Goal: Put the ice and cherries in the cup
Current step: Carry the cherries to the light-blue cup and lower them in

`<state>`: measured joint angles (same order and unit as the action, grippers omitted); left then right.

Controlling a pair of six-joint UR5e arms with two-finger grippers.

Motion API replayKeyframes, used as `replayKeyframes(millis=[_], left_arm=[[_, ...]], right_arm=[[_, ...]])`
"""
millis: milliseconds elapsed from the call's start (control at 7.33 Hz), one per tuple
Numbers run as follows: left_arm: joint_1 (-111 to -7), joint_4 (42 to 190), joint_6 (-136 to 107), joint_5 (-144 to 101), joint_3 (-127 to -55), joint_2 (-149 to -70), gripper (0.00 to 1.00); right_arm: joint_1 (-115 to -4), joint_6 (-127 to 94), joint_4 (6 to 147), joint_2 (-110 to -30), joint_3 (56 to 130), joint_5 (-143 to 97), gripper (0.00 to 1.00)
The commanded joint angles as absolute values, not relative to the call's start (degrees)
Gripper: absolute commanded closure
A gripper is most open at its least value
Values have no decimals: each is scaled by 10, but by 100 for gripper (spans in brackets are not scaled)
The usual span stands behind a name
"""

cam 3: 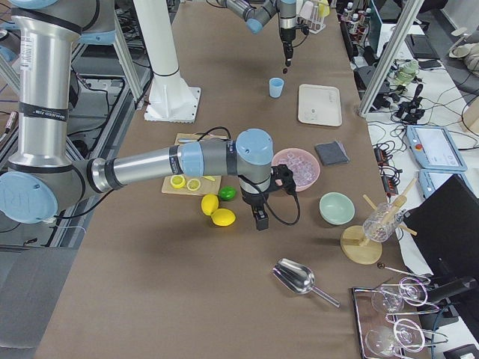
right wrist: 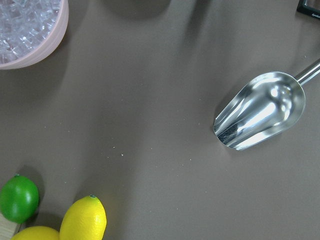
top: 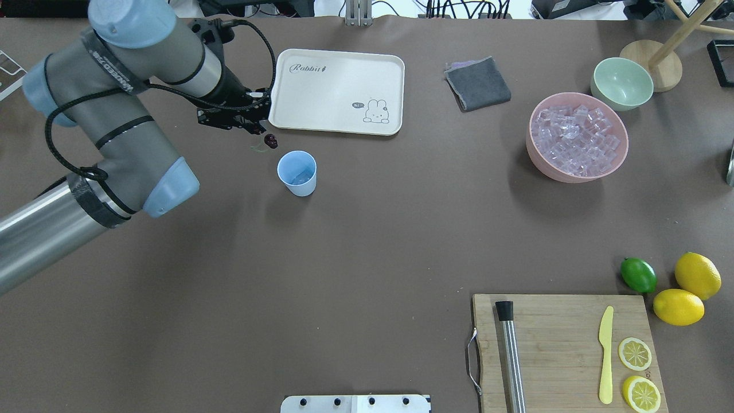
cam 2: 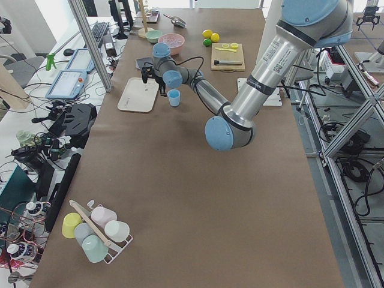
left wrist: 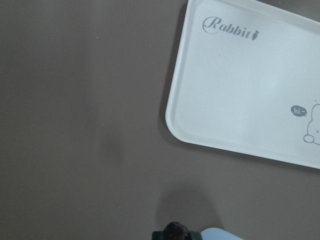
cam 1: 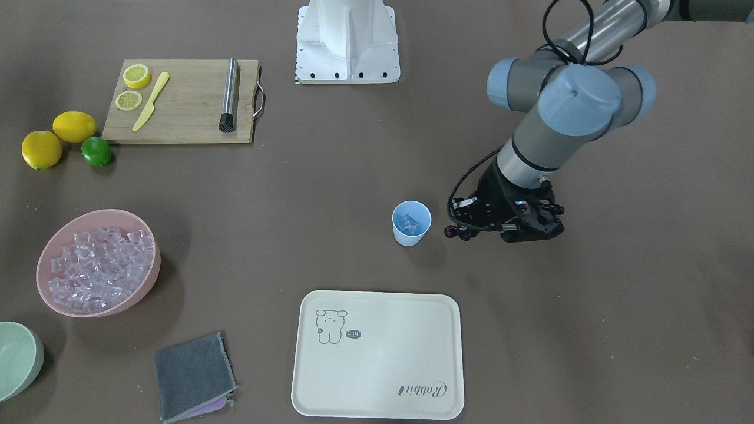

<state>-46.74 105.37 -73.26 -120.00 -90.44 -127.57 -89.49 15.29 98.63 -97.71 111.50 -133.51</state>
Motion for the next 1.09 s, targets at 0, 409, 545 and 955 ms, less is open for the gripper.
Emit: replayKeyframes(millis=[0,409,545,955], left_arm=[[-436,1053,-774,-1166,-912,-1292,72],[-431,1053,-777,-1165,-922,-1286,31],[-428,1053,-777,-1164,-923,-1285,2],[-432,1051,-773,-1169,-960,-1243,2]], right_arm=[[-891,152,987,-976,1114,-1335,0],[-890,152,987,-976,1114,-1335,0],[-890,152,987,-976,1114,-1334,0],[-890,152,987,-976,1114,-1334,0]])
